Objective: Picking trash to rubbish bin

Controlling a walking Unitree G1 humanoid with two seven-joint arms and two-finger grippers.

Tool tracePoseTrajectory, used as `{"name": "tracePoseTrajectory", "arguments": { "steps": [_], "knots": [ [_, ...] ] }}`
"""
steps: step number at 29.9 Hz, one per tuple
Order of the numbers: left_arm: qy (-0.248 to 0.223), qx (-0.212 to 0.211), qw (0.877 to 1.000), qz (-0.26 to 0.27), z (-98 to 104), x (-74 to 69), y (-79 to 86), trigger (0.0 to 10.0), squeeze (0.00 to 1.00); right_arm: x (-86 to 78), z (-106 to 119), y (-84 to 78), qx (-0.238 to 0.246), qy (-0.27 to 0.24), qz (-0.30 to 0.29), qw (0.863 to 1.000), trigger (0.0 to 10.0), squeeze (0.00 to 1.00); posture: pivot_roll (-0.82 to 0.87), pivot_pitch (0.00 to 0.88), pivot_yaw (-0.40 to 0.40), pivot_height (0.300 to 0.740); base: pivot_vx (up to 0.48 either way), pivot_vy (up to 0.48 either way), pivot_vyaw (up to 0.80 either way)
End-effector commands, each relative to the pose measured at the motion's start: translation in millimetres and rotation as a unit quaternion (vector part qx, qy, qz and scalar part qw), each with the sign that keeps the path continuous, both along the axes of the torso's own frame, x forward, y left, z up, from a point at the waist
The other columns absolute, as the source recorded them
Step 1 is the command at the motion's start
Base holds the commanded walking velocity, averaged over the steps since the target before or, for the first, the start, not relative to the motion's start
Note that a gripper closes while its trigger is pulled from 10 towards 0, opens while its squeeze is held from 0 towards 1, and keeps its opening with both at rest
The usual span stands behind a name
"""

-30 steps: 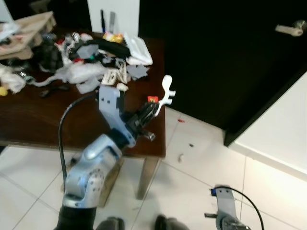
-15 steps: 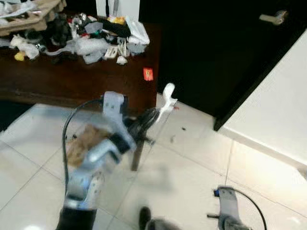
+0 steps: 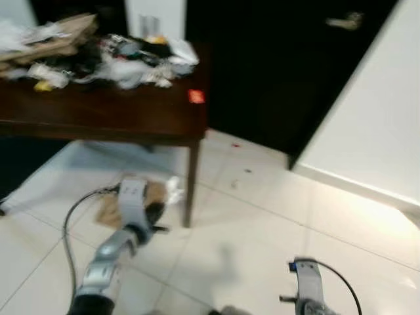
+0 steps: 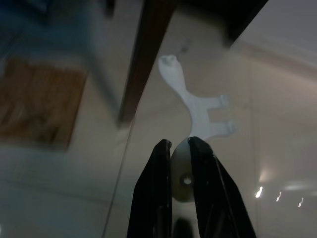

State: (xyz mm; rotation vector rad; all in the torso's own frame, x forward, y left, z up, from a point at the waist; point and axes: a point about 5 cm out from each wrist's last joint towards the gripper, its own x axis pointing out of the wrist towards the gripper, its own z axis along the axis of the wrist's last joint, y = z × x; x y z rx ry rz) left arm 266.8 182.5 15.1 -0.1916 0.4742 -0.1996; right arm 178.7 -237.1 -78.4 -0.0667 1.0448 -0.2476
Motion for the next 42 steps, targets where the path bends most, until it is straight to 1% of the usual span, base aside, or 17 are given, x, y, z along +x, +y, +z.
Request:
{"name": "tracePoseTrajectory", "arguments": {
  "steps": [1, 2, 3, 4, 5, 6, 8, 9, 10, 11, 13, 14, 16, 23, 28, 33, 42],
  "knots": [
    [0.060, 0.037, 0.996, 0.054, -29.0, -22.7, 27.1, 10.0, 0.00, -6.0, -2.6, -1.1, -0.003, 0.013, 0.003, 1.000, 10.0, 0.00, 0.16, 0.134, -0.057, 0.740, 0.000, 0.000, -0.80],
    [0.060, 0.037, 0.996, 0.054, -29.0, -22.7, 27.1, 10.0, 0.00, -6.0, -2.6, -1.1, -0.003, 0.013, 0.003, 1.000, 10.0, 0.00, 0.16, 0.134, -0.057, 0.740, 0.000, 0.000, -0.80],
    [0.090, 0.052, 0.991, 0.080, -42.4, -35.9, 39.2, 10.0, 0.00, -8.7, -3.8, -1.2, -0.003, 0.019, 0.004, 1.000, 10.0, 0.00, 0.16, 0.133, -0.058, 0.740, 0.000, 0.000, -0.80],
    [0.090, 0.052, 0.991, 0.080, -42.4, -35.9, 39.2, 10.0, 0.00, -8.7, -3.8, -1.2, -0.003, 0.019, 0.004, 1.000, 10.0, 0.00, 0.16, 0.133, -0.058, 0.740, 0.000, 0.000, -0.80],
    [0.129, 0.073, 0.983, 0.104, -56.8, -54.0, 51.2, 10.0, 0.00, -12.9, -5.6, -1.3, -0.005, 0.027, 0.005, 1.000, 10.0, 0.00, 0.16, 0.133, -0.058, 0.740, 0.000, 0.000, -0.80],
    [0.129, 0.073, 0.983, 0.104, -56.8, -54.0, 51.2, 10.0, 0.00, -12.9, -5.6, -1.3, -0.005, 0.027, 0.005, 1.000, 10.0, 0.00, 0.16, 0.133, -0.058, 0.740, 0.000, 0.000, -0.80],
    [0.214, 0.097, 0.960, 0.154, -83.7, -99.3, 71.5, 10.0, 0.00, -24.1, -10.1, -2.2, -0.008, 0.047, 0.010, 0.999, 10.0, 0.00, 0.16, 0.131, -0.060, 0.740, 0.000, 0.000, -0.80],
    [0.214, 0.097, 0.960, 0.154, -83.7, -99.3, 71.5, 10.0, 0.00, -24.1, -10.1, -2.2, -0.008, 0.047, 0.010, 0.999, 10.0, 0.00, 0.16, 0.131, -0.060, 0.740, 0.000, 0.000, -0.80],
    [0.304, 0.105, 0.930, 0.176, -105.5, -148.6, 76.2, 10.0, 0.00, -36.4, -14.4, -3.4, -0.012, 0.068, 0.015, 0.998, 10.0, 0.00, 0.16, 0.131, -0.060, 0.740, 0.000, 0.000, -0.80],
    [0.304, 0.105, 0.930, 0.176, -105.5, -148.6, 76.2, 10.0, 0.00, -36.4, -14.4, -3.4, -0.012, 0.068, 0.015, 0.998, 10.0, 0.00, 0.16, 0.131, -0.060, 0.740, 0.000, 0.000, -0.80],
    [0.364, 0.107, 0.909, 0.172, -117.4, -183.0, 71.4, 10.0, 0.00, -44.5, -17.3, -3.4, -0.015, 0.082, 0.024, 0.996, 10.0, 0.00, 0.15, 0.126, -0.058, 0.740, 0.000, 0.000, -0.80],
    [0.364, 0.107, 0.909, 0.172, -117.4, -183.0, 71.4, 10.0, 0.00, -44.5, -17.3, -3.4, -0.015, 0.082, 0.024, 0.996, 10.0, 0.00, 0.15, 0.126, -0.058, 0.740, 0.000, 0.000, -0.80],
    [0.421, 0.114, 0.884, 0.167, -127.4, -218.9, 62.2, 10.0, 0.00, -52.6, -19.9, -3.5, -0.014, 0.094, 0.026, 0.995, 10.0, 0.00, 0.14, 0.126, -0.058, 0.740, 0.000, 0.000, -0.80],
    [0.419, 0.121, 0.883, 0.172, -128.3, -217.4, 59.8, 10.0, 0.00, -53.2, -19.7, -4.9, -0.017, 0.097, 0.030, 0.995, 10.0, 0.00, 0.15, 0.127, -0.069, 0.740, 0.000, 0.000, -0.80],
    [0.380, 0.143, 0.900, 0.158, -122.1, -186.5, 65.1, 10.0, 0.00, -44.3, -16.9, -4.4, -0.025, 0.088, 0.058, 0.994, 10.0, 0.00, 0.14, 0.162, -0.076, 0.740, 0.000, 0.000, -0.80],
    [0.368, 0.150, 0.906, 0.149, -120.3, -177.0, 64.1, 10.0, 0.00, -39.5, -14.7, -6.3, -0.030, 0.086, 0.066, 0.994, 10.0, 0.00, 0.15, 0.167, -0.070, 0.740, 0.000, 0.000, -0.80],
    [0.393, 0.148, 0.902, 0.099, -126.7, -185.3, 46.2, 10.0, 0.00, -24.5, -10.3, -2.1, -0.018, 0.059, 0.034, 0.998, 10.0, 0.00, 0.10, 0.107, -0.051, 0.740, 0.000, 0.000, -0.80]
  ]
}}
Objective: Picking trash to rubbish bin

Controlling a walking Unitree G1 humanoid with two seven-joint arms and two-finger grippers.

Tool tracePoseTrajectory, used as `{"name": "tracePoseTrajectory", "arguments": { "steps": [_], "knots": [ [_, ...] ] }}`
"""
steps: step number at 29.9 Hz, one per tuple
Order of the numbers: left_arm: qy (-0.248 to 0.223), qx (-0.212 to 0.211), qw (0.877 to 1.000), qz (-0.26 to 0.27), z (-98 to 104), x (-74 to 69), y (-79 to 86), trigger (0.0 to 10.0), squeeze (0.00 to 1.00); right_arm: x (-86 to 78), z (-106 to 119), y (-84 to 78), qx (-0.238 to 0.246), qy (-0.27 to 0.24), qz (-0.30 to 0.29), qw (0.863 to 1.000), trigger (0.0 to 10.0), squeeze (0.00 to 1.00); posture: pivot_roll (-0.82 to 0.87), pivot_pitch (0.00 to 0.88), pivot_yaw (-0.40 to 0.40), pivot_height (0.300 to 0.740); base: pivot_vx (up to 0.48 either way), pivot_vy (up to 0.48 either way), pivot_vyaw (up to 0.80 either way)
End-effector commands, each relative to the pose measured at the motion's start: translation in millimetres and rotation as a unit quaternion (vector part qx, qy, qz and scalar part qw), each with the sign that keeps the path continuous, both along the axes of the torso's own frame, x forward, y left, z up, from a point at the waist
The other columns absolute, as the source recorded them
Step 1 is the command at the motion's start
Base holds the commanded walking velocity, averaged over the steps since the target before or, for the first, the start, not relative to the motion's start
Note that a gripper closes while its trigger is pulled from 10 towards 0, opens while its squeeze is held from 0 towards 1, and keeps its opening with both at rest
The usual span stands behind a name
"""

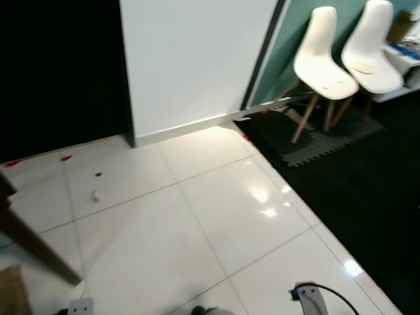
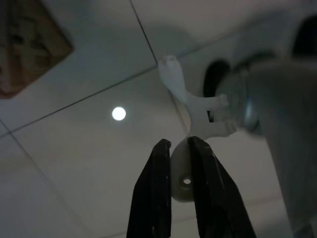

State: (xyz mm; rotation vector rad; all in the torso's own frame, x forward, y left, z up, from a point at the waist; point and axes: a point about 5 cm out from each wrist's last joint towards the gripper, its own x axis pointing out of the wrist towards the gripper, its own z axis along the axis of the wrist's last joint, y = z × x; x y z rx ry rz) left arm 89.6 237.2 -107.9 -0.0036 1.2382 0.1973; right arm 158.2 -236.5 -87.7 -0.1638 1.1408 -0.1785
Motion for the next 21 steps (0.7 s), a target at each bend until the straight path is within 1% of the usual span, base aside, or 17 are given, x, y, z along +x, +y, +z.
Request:
{"name": "tracePoseTrajectory", "arguments": {
  "steps": [1, 3, 4, 5, 6, 7, 9, 10, 11, 12, 15, 17, 18, 20, 21],
  "knots": [
    [0.016, -0.010, 1.000, -0.014, -3.5, -4.6, -9.8, 10.0, 0.00, -3.1, -0.4, -3.2, -0.001, 0.004, -0.007, 1.000, 10.0, 0.00, 0.12, 0.105, -0.043, 0.740, 0.000, 0.000, -0.80],
    [0.011, -0.007, 1.000, -0.019, -2.7, 0.0, -10.6, 10.0, 0.00, -2.7, -0.1, -4.0, -0.004, 0.004, 0.002, 1.000, 10.0, 0.00, 0.12, 0.105, -0.043, 0.740, 0.000, 0.000, -0.80],
    [-0.007, -0.014, 1.000, -0.014, -0.3, 10.9, -11.6, 10.0, 0.00, -7.3, -1.0, -7.4, -0.008, 0.012, -0.008, 1.000, 10.0, 0.00, 0.10, 0.094, -0.029, 0.740, 0.000, 0.000, -0.80],
    [-0.015, -0.015, 1.000, -0.019, 1.1, 16.1, -11.8, 10.0, 0.00, -9.6, -1.6, -8.4, -0.009, 0.015, -0.016, 1.000, 10.0, 0.00, 0.10, 0.092, -0.026, 0.740, 0.000, 0.000, -0.80],
    [-0.015, -0.015, 1.000, -0.019, 1.1, 16.1, -11.8, 10.0, 0.00, -9.6, -1.6, -8.4, -0.009, 0.015, -0.016, 1.000, 10.0, 0.00, 0.10, 0.092, -0.026, 0.740, 0.000, 0.000, -0.80],
    [-0.019, -0.012, 0.999, -0.044, 2.8, 24.4, -14.0, 10.0, 0.00, -10.1, -1.2, -10.5, -0.007, 0.011, -0.030, 0.999, 10.0, 0.00, 0.10, 0.093, -0.021, 0.740, 0.000, 0.000, -0.80],
    [-0.019, -0.011, 0.998, -0.051, 3.2, 26.1, -14.6, 10.0, 0.00, -9.9, -1.0, -11.0, -0.006, 0.010, -0.033, 0.999, 10.0, 0.00, 0.10, 0.093, -0.021, 0.740, 0.000, 0.000, -0.80],
    [-0.020, -0.011, 0.998, -0.066, 4.5, 31.8, -16.1, 10.0, 0.00, -8.3, -0.6, -10.3, -0.002, 0.004, -0.041, 0.999, 10.0, 0.00, 0.08, 0.096, -0.006, 0.740, 0.000, 0.000, -0.80],
    [-0.020, -0.011, 0.998, -0.066, 4.5, 31.8, -16.1, 10.0, 0.00, -8.3, -0.6, -10.3, -0.002, 0.004, -0.041, 0.999, 10.0, 0.00, 0.08, 0.096, -0.006, 0.740, 0.000, 0.000, -0.80],
    [-0.021, -0.011, 0.997, -0.074, 5.6, 35.9, -16.8, 10.0, 0.00, -6.9, -0.1, -10.1, 0.001, -0.001, -0.049, 0.999, 10.0, 0.00, 0.07, 0.098, -0.004, 0.740, 0.000, 0.000, -0.80],
    [-0.021, -0.005, 0.995, -0.093, 6.9, 40.0, -16.8, 10.0, 0.00, -4.1, 1.6, -12.0, 0.005, -0.011, -0.064, 0.998, 10.0, 0.00, 0.07, 0.090, -0.002, 0.740, 0.000, 0.000, -0.80],
    [-0.023, -0.007, 0.996, -0.088, 7.1, 40.8, -16.8, 10.0, 0.00, -3.2, 2.2, -13.2, 0.006, -0.014, -0.068, 0.998, 10.0, 0.00, 0.07, 0.088, 0.000, 0.740, 0.000, 0.000, -0.80],
    [-0.029, -0.012, 0.997, -0.076, 7.5, 42.1, -17.3, 10.0, 0.00, -1.8, 3.4, -15.2, 0.004, -0.016, -0.069, 0.997, 10.0, 0.00, 0.07, 0.099, 0.006, 0.740, 0.000, 0.000, -0.80],
    [-0.029, -0.012, 0.996, -0.081, 7.4, 42.1, -17.5, 10.0, 0.00, -1.1, 3.9, -16.1, 0.002, -0.017, -0.069, 0.997, 10.0, 0.00, 0.05, 0.103, 0.022, 0.740, 0.000, 0.000, -0.80],
    [-0.017, -0.009, 0.995, -0.098, 5.8, 37.1, -17.7, 10.0, 0.00, 1.7, 5.4, -16.9, 0.002, -0.023, -0.075, 0.997, 10.0, 0.00, 0.03, 0.101, 0.021, 0.740, 0.000, 0.000, -0.80]
  ]
}}
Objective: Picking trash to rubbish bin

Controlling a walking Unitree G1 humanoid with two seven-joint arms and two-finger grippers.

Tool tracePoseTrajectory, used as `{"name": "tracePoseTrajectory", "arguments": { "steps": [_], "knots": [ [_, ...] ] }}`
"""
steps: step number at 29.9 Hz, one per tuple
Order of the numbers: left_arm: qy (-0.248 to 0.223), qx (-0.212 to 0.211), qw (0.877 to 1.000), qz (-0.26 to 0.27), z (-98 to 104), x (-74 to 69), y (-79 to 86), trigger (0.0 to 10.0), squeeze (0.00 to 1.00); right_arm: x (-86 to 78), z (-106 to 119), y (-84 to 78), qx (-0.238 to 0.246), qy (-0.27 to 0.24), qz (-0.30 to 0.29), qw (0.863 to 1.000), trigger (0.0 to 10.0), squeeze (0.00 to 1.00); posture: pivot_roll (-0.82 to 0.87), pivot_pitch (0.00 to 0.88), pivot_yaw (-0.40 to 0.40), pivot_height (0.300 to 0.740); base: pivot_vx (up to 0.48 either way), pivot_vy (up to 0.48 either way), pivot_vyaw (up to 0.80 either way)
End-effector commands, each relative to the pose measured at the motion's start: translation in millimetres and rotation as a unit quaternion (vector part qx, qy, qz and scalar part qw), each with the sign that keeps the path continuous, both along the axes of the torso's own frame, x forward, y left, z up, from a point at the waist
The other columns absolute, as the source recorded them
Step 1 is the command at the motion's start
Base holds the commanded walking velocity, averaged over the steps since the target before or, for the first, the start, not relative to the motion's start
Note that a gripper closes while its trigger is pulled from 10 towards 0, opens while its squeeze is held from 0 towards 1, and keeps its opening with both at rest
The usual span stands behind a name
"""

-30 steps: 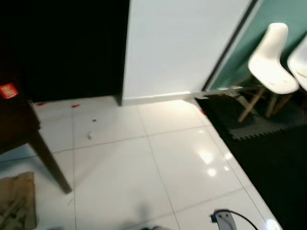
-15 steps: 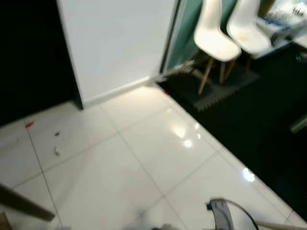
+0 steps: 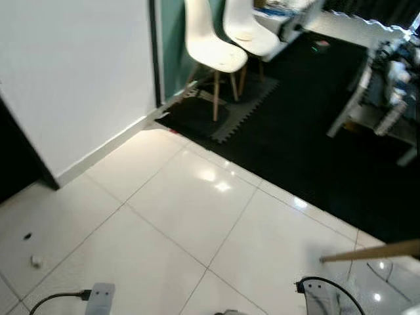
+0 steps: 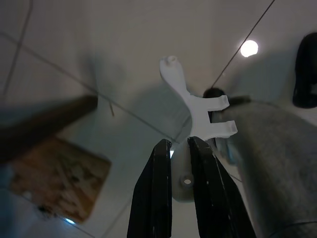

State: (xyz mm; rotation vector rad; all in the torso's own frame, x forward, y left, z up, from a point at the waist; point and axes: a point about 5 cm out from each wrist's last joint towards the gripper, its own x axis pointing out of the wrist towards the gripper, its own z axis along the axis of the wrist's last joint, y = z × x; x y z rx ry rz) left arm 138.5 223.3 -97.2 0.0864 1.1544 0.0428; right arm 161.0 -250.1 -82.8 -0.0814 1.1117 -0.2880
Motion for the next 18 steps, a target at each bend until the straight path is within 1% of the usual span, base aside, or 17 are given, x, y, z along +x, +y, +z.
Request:
{"name": "tracePoseTrajectory", "arguments": {
  "steps": [1, 2, 4, 6, 8, 9, 13, 15, 16, 18],
  "knots": [
    [0.023, -0.003, 1.000, -0.013, -4.8, -11.7, -3.8, 10.0, 0.00, -1.1, 0.5, -3.3, -0.002, -0.003, -0.012, 1.000, 10.0, 0.00, 0.03, 0.101, 0.021, 0.740, 0.000, 0.000, -0.80],
    [0.031, -0.001, 0.999, -0.020, -5.9, -15.2, -3.7, 10.0, 0.00, 0.7, 1.4, -3.5, -0.001, -0.008, -0.016, 1.000, 10.0, 0.00, 0.03, 0.101, 0.021, 0.740, 0.000, 0.000, -0.80],
    [0.045, 0.002, 0.999, -0.018, -8.1, -22.7, -2.8, 10.0, 0.00, 4.2, 3.0, -3.9, 0.000, -0.016, -0.021, 1.000, 10.0, 0.00, 0.03, 0.098, 0.016, 0.740, 0.000, 0.000, -0.80],
    [0.044, -0.006, 0.999, -0.008, -9.2, -25.0, -5.2, 10.0, 0.00, 5.6, 4.2, -5.7, -0.002, -0.021, -0.023, 1.000, 10.0, 0.00, 0.01, 0.097, 0.023, 0.740, 0.000, 0.000, -0.80],
    [0.042, -0.009, 0.999, -0.008, -9.4, -25.0, -6.5, 10.0, 0.00, 5.8, 4.6, -6.6, -0.003, -0.022, -0.024, 0.999, 10.0, 0.00, 0.01, 0.097, 0.023, 0.740, 0.000, 0.000, -0.80],
    [0.040, -0.015, 0.999, -0.013, -9.8, -24.1, -10.5, 10.0, 0.00, 6.6, 5.8, -9.1, 0.000, -0.028, -0.035, 0.999, 10.0, 0.00, 0.01, 0.092, 0.021, 0.740, 0.000, 0.000, -0.80],
    [0.040, -0.013, 0.999, -0.022, -9.6, -22.1, -12.1, 10.0, 0.00, 6.4, 6.3, -10.9, 0.003, -0.032, -0.044, 0.998, 10.0, 0.00, 0.02, 0.093, 0.013, 0.740, 0.000, 0.000, -0.80],
    [0.034, -0.015, 0.999, -0.025, -8.5, -17.6, -13.9, 10.0, 0.00, 5.0, 5.7, -11.3, 0.001, -0.027, -0.040, 0.999, 10.0, 0.00, 0.02, 0.093, 0.013, 0.740, 0.000, 0.000, -0.80],
    [0.031, -0.016, 0.999, -0.026, -8.0, -15.4, -14.8, 10.0, 0.00, 4.5, 5.5, -11.2, 0.000, -0.025, -0.038, 0.999, 10.0, 0.00, 0.02, 0.091, -0.003, 0.740, 0.000, 0.000, -0.80],
    [0.027, -0.018, 0.999, -0.026, -7.4, -12.2, -16.9, 10.0, 0.00, 3.9, 5.0, -10.4, 0.000, -0.022, -0.032, 0.999, 10.0, 0.00, 0.02, 0.087, -0.009, 0.740, 0.000, 0.000, -0.80]
  ]
}}
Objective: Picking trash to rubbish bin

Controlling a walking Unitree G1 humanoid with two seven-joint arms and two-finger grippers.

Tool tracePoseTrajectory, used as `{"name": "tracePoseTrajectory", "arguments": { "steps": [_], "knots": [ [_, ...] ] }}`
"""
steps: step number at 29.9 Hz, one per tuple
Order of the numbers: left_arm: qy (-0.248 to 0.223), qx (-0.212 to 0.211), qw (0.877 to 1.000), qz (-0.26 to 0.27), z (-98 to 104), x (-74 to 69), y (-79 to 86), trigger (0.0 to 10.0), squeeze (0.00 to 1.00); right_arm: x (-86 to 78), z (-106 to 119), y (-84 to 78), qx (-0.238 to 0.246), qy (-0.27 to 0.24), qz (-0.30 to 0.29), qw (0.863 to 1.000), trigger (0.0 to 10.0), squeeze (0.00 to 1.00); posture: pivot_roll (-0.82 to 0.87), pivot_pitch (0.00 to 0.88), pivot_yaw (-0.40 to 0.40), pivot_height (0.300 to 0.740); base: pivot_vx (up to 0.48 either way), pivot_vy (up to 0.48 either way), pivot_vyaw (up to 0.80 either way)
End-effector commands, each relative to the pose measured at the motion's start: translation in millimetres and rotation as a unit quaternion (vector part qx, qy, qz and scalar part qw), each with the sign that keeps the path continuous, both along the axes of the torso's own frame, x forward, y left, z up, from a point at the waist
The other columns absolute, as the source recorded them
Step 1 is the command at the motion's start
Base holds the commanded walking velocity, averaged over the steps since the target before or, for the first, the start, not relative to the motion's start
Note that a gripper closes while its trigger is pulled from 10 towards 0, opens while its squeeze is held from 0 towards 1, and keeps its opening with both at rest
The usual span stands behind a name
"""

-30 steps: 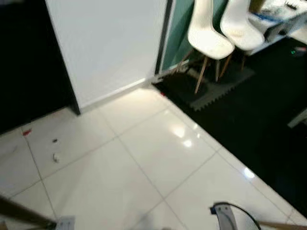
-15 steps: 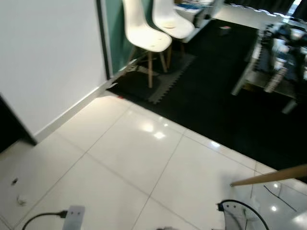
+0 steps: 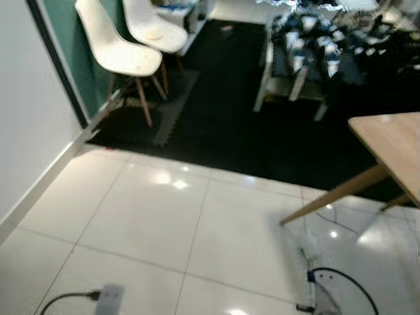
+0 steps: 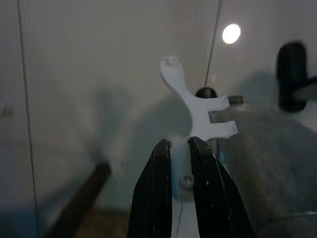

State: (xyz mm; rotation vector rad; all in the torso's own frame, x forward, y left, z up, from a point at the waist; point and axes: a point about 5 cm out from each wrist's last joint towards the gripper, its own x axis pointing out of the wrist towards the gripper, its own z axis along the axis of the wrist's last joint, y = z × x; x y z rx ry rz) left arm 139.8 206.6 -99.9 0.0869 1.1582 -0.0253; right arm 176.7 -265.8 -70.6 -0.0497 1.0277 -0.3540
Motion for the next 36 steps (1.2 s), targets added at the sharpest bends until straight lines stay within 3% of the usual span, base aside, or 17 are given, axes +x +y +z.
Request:
{"name": "tracePoseTrajectory", "arguments": {
  "steps": [1, 9, 16, 28, 36],
  "knots": [
    [0.024, 0.000, 1.000, 0.000, -4.7, -13.6, -0.2, 10.0, 0.00, -11.7, -7.3, 5.3, 0.009, 0.020, -0.001, 1.000, 10.0, 0.00, 0.02, 0.087, -0.009, 0.740, 0.000, 0.000, -0.80],
    [0.030, -0.010, 0.999, -0.011, -8.2, -17.7, -14.5, 10.0, 0.00, -15.0, -9.7, 8.6, 0.013, 0.025, 0.009, 1.000, 10.0, 0.00, 0.02, 0.077, -0.018, 0.740, 0.000, 0.000, -0.80],
    [0.036, -0.009, 0.999, -0.028, -9.3, -21.1, -15.9, 10.0, 0.00, -12.5, -8.8, 9.2, 0.016, 0.019, 0.005, 1.000, 10.0, 0.00, 0.01, 0.070, -0.009, 0.740, 0.000, 0.000, -0.80],
    [0.017, -0.001, 0.998, -0.054, -4.4, -4.3, -18.7, 10.0, 0.00, -9.4, -10.6, 19.8, 0.025, 0.017, 0.012, 0.999, 10.0, 0.00, 0.01, 0.071, 0.000, 0.740, 0.000, 0.000, -0.80],
    [0.021, -0.002, 0.998, -0.059, -6.4, -10.1, -20.0, 10.0, 0.00, -11.9, -13.3, 25.8, 0.030, 0.023, 0.021, 0.999, 10.0, 0.00, 0.01, 0.080, -0.003, 0.740, 0.000, 0.000, -0.80]
  ]
}}
